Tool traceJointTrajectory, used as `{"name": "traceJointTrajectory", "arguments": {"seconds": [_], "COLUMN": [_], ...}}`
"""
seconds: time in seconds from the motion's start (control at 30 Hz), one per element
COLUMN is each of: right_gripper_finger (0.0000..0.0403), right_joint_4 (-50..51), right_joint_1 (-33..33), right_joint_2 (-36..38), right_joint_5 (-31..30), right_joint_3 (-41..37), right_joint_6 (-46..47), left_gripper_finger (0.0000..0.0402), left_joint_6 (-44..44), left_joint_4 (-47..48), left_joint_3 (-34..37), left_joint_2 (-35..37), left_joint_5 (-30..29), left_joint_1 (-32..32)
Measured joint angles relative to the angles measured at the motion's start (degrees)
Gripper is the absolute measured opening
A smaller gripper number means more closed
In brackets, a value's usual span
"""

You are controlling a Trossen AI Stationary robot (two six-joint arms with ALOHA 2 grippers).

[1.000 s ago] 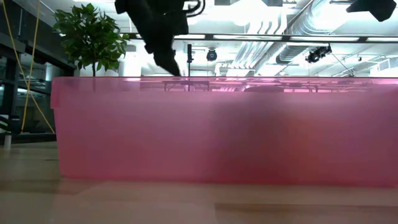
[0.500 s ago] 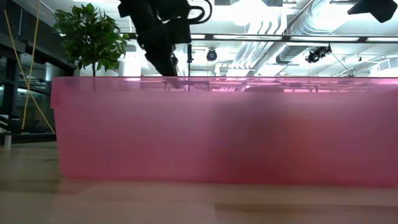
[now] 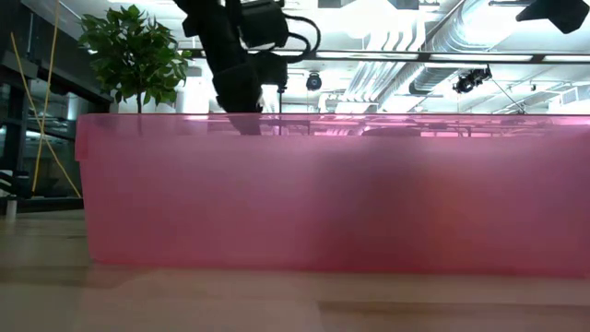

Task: Pick and place pill bottles into a basket
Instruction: Put the white pill bottle into the bin

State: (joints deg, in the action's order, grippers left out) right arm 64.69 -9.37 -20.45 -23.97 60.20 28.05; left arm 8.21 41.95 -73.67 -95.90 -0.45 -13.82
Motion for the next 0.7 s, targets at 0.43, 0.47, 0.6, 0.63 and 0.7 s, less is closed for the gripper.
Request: {"name": "traceJointTrajectory", "arguments": {"seconds": [0.43, 0.47, 0.6, 0.63, 0.7], "right_gripper_finger": [0.0226, 0.0226, 0.0226, 0.0226, 0.0226], "right_joint_4": [0.21, 0.21, 0.23, 0.22, 0.22], "right_joint_1": [0.00, 0.00, 0.00, 0.00, 0.01], "right_joint_2": [0.00, 0.00, 0.00, 0.00, 0.00], "right_joint_5": [-0.04, -0.02, -0.03, -0.02, 0.09], "right_joint_3": [0.00, 0.00, 0.00, 0.00, 0.00], "right_joint_6": [0.00, 0.00, 0.00, 0.00, 0.00], "left_gripper_finger": [0.0375, 0.0375, 0.0383, 0.0386, 0.0391], "left_joint_6": [-0.57, -0.59, -0.63, -0.67, -0.54], "left_joint_4": [-2.56, -2.54, -2.91, -2.23, -2.22], "left_joint_3": [-0.05, -0.07, -0.18, -0.07, 0.02], "left_joint_2": [-0.37, -0.53, -2.41, -3.12, -4.09], "left_joint_5": [2.43, 2.57, 3.56, 3.57, 3.18], "left_joint_1": [0.00, 0.00, 0.19, 0.35, 0.49]}}
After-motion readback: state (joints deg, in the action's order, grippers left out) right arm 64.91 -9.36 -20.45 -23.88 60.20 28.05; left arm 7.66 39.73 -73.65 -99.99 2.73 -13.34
